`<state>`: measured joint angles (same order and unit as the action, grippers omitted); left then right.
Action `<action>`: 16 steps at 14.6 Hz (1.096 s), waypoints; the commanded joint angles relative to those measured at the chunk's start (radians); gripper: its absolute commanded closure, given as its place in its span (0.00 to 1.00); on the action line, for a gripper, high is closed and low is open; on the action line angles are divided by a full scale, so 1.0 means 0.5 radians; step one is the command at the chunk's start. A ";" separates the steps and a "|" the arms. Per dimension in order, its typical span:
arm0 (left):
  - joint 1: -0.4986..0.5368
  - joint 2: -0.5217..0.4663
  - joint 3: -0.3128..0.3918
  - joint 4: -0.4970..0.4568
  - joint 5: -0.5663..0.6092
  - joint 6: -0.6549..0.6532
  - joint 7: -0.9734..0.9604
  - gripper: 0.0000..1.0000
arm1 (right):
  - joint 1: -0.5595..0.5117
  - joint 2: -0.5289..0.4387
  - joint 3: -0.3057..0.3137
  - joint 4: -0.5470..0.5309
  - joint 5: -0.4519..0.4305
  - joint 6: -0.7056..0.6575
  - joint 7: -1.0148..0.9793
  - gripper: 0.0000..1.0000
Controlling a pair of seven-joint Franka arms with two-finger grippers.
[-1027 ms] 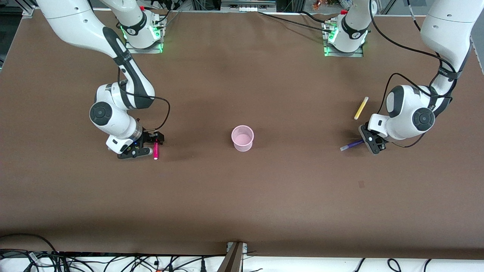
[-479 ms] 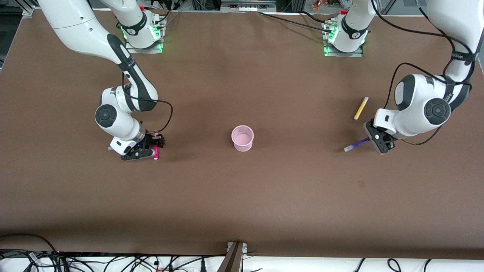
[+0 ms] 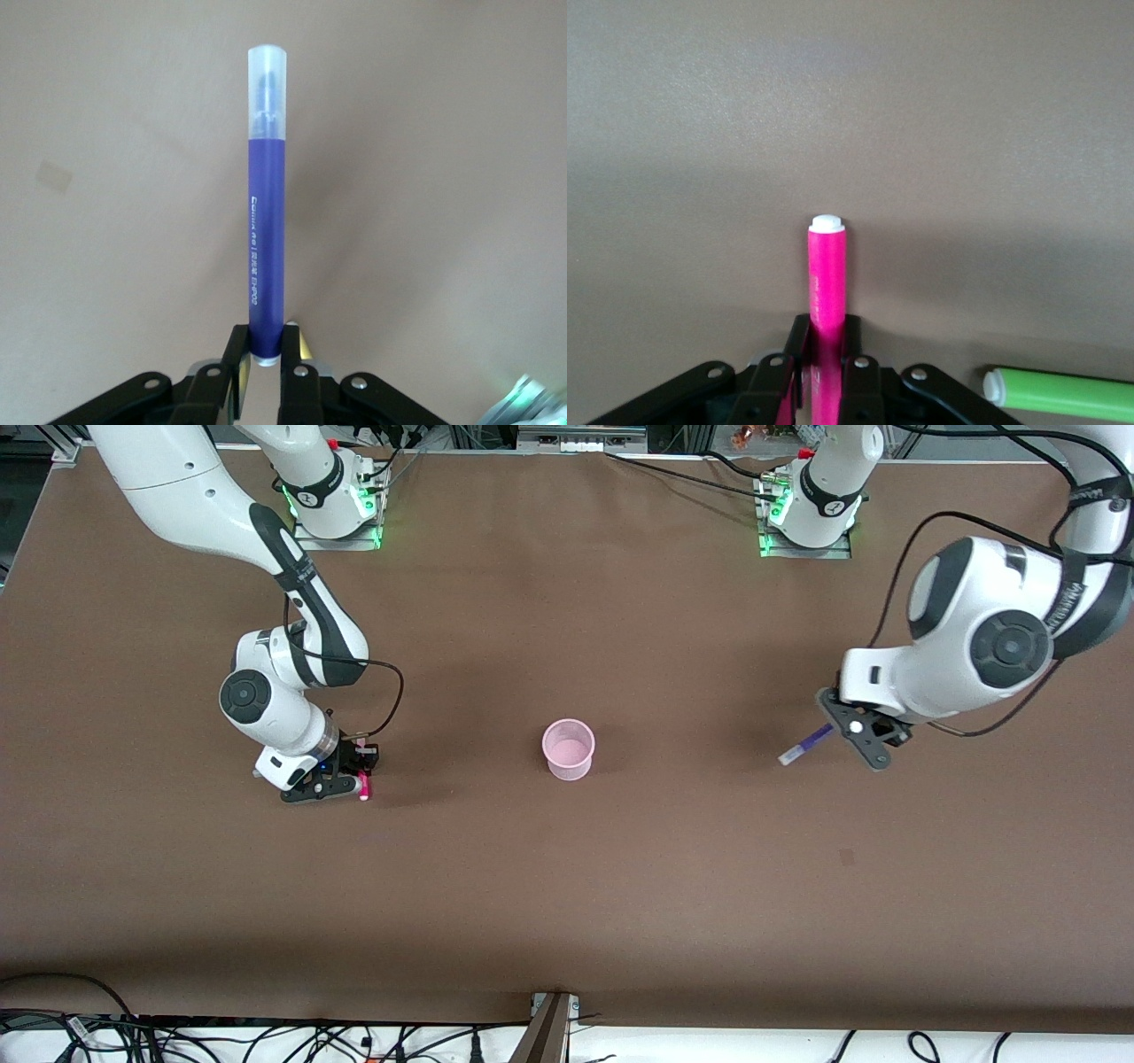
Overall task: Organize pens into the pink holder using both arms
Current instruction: 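Lift the blue marker with the left gripper and carry it over the cup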
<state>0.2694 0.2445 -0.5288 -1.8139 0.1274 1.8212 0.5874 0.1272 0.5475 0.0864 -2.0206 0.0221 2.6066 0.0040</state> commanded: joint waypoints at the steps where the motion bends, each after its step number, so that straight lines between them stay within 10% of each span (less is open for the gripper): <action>1: -0.005 0.060 -0.178 0.078 0.030 -0.050 -0.349 0.98 | 0.006 -0.091 0.005 0.004 0.008 -0.025 -0.002 1.00; 10: -0.517 0.403 -0.243 0.428 0.061 -0.044 -1.208 0.98 | 0.006 -0.598 -0.004 0.102 -0.004 -0.681 -0.063 1.00; 16: -0.830 0.686 -0.222 0.609 0.187 -0.041 -1.585 0.98 | 0.006 -0.690 0.008 0.537 -0.001 -1.319 -0.048 1.00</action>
<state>-0.0997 0.5245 -0.6472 -1.5764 0.1692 1.8223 -0.1477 0.1291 0.1974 0.0868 -1.8398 0.0218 2.0451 -0.0130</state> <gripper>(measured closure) 0.819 0.828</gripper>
